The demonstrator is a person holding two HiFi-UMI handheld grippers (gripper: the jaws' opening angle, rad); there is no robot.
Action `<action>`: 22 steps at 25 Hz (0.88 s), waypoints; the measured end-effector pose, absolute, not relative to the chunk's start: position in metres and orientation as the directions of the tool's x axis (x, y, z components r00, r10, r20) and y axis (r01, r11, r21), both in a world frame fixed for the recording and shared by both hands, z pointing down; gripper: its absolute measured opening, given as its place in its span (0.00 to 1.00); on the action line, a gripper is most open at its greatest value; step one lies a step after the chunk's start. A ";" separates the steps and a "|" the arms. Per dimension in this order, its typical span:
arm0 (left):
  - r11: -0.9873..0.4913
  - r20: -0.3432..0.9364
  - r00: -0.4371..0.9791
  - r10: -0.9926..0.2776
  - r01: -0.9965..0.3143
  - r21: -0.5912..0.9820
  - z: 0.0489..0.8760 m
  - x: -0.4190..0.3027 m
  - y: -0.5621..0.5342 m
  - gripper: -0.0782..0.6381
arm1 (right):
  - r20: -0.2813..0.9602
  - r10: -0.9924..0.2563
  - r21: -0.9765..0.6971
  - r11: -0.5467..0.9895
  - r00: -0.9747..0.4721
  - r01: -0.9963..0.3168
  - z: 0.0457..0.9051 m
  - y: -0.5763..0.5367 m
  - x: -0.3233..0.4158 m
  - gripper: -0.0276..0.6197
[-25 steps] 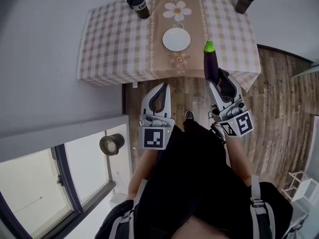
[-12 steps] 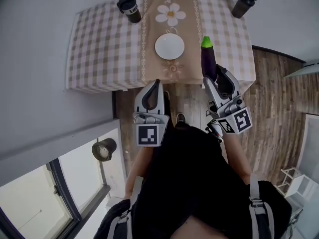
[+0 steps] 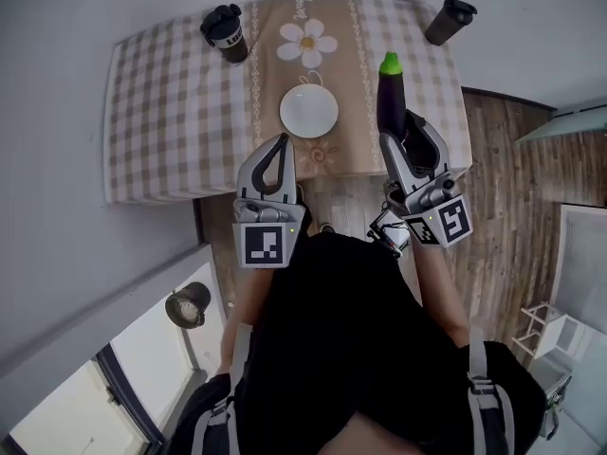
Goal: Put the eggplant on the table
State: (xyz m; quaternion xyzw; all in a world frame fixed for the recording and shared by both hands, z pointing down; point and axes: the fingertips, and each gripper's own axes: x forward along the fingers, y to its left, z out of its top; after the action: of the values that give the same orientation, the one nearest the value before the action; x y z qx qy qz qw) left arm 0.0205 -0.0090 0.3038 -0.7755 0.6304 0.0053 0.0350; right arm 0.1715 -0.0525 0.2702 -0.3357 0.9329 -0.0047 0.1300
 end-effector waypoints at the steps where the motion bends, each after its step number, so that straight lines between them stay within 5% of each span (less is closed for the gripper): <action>1: -0.208 -0.055 0.211 -0.976 -0.977 -0.046 0.304 0.016 -0.014 0.10 | -0.236 -0.632 -0.092 0.771 -0.738 -0.631 0.270 -0.057 0.167 0.34; 22: -0.338 -0.001 0.338 -0.941 -0.941 -0.013 0.350 -0.059 -0.084 0.10 | -0.081 -0.723 -0.038 0.690 -0.686 -0.722 0.319 -0.118 0.089 0.34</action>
State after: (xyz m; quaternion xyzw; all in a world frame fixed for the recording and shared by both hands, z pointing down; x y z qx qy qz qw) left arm -0.0591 -0.0839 0.3498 -0.8178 0.5755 -0.0032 0.0054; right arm 0.0893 -0.1180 0.3190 -0.3935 0.9182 -0.0016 0.0449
